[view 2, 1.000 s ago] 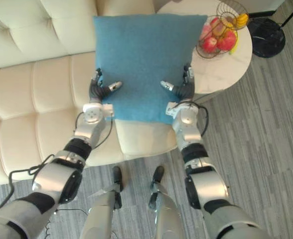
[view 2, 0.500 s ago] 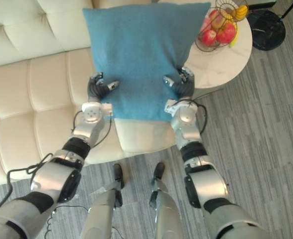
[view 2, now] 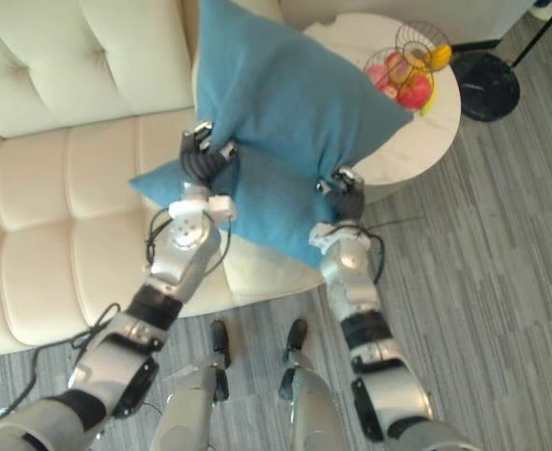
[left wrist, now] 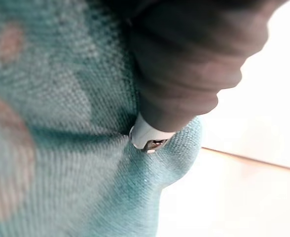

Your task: Pick up cushions and gather them together orderly.

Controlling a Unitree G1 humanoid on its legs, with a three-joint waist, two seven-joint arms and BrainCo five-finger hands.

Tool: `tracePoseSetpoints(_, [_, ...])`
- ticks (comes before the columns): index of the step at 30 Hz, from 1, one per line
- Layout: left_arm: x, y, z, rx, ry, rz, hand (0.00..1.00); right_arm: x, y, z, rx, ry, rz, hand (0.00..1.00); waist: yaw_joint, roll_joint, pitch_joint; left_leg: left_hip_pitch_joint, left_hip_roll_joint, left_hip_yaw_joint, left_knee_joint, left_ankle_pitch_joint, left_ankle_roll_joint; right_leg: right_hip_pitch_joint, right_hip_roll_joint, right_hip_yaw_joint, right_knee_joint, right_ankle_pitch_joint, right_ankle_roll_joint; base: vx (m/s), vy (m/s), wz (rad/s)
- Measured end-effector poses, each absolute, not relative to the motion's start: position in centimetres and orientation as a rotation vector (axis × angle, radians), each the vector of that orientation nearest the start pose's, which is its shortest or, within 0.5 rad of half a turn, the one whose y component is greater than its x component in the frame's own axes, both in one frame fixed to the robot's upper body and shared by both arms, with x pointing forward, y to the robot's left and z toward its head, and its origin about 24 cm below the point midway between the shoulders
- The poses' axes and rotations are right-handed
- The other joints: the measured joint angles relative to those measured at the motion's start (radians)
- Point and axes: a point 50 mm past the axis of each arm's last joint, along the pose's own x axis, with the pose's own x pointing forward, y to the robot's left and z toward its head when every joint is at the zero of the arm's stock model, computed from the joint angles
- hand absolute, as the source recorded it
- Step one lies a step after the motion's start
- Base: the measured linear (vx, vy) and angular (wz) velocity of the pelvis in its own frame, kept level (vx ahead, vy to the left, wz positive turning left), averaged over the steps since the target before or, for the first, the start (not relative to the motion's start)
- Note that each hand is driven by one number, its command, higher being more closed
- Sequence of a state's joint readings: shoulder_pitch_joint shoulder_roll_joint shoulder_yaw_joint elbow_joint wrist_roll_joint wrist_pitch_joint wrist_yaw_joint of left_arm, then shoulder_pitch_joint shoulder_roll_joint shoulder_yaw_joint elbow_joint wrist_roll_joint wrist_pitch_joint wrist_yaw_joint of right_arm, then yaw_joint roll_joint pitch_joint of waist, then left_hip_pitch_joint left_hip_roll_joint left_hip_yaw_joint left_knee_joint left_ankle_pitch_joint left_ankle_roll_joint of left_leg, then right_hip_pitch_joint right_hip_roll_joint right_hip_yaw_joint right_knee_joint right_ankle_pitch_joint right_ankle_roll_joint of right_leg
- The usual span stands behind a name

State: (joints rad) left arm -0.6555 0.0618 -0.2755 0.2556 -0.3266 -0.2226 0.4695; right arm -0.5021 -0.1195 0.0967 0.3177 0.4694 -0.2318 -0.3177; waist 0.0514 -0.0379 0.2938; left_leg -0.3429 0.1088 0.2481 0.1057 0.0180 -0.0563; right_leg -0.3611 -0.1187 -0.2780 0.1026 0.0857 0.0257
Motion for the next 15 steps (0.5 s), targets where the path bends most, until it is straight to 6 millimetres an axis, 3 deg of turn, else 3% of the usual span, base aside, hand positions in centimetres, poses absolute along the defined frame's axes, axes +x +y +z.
tracePoseSetpoints(5, [28.6,8.7,15.2,-0.429,-0.482,0.058,1.00,29.2,-12.1,11.0,0.441,-0.333,-0.095,1.00,0.006,0.001,-0.029,0.109,-0.004,0.040,0.003,-0.062,0.004,0.073,-0.036,-0.016,0.102,-0.101,0.003,0.04,0.021,0.09])
tracePoseSetpoints(7, [27.8,8.7,14.7,-0.442,-0.478,0.056,1.00,28.2,-12.2,10.8,0.419,-0.348,-0.102,1.00,0.006,0.006,-0.042,0.124,-0.002,0.048,0.003,-0.063,0.003,0.082,-0.044,-0.023,0.128,-0.116,0.008,0.08,0.022,0.25])
tracePoseSetpoints(10, [26.3,8.9,13.0,-0.454,-0.433,0.066,1.00,26.8,-12.0,10.1,0.378,-0.344,-0.108,1.00,0.011,0.008,-0.088,0.157,-0.002,0.028,0.012,-0.050,0.006,0.096,-0.035,0.048,0.183,-0.125,0.015,0.10,0.033,0.25])
tracePoseSetpoints(11, [25.9,8.8,12.3,-0.452,-0.403,0.069,1.00,26.0,-12.1,9.9,0.377,-0.341,-0.115,1.00,0.008,0.006,-0.104,0.187,-0.010,0.007,0.013,-0.051,0.006,0.142,-0.035,0.080,0.178,-0.145,0.034,0.11,0.031,0.46])
tracePoseSetpoints(15, [23.6,8.8,11.6,-0.490,-0.385,0.065,1.00,23.9,-12.1,10.2,0.336,-0.374,-0.116,1.00,0.025,0.006,-0.188,0.211,-0.026,-0.050,-0.002,-0.052,0.004,0.233,-0.037,0.068,0.106,-0.177,0.045,0.09,-0.010,0.45])
